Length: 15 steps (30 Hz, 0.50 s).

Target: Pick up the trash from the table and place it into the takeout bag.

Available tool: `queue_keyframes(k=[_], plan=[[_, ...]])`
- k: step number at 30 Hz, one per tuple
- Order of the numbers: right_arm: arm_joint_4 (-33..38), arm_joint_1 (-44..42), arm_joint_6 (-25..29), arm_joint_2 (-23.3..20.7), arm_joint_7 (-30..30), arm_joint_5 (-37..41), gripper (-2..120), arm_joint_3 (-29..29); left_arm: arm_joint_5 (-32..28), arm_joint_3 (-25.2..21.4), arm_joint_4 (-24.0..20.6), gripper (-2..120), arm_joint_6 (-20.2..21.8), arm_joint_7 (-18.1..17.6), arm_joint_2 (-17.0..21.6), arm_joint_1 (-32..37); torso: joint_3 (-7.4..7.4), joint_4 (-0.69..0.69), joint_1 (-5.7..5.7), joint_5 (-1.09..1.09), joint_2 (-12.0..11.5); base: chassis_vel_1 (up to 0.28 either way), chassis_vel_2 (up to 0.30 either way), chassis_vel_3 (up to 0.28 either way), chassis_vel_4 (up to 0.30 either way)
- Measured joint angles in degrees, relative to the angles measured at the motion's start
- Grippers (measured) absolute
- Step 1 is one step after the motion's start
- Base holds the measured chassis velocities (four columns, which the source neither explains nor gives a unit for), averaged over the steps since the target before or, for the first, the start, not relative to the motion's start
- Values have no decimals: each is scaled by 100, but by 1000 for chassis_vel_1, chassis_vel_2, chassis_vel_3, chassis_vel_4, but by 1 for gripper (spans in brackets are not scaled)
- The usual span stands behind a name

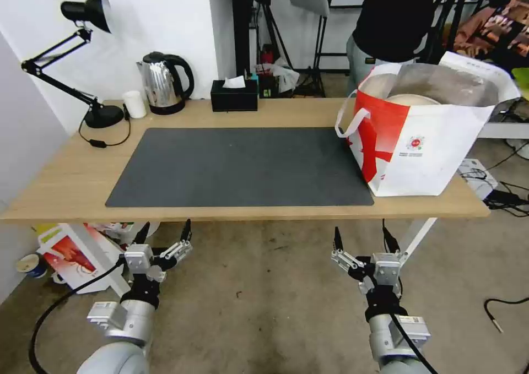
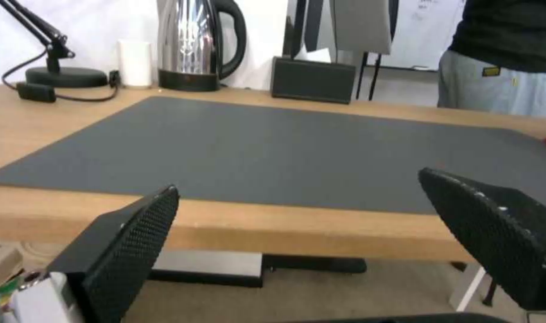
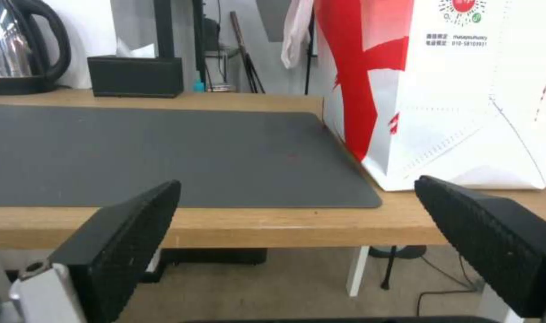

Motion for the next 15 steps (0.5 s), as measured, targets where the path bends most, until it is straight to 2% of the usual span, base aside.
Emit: queue_keyframes(k=[15], plan=[[0,0,0,0,0,0,100,0,37,53,248,100,-51,-25,-8,89,0,0,0,0,0,0,0,0,0]])
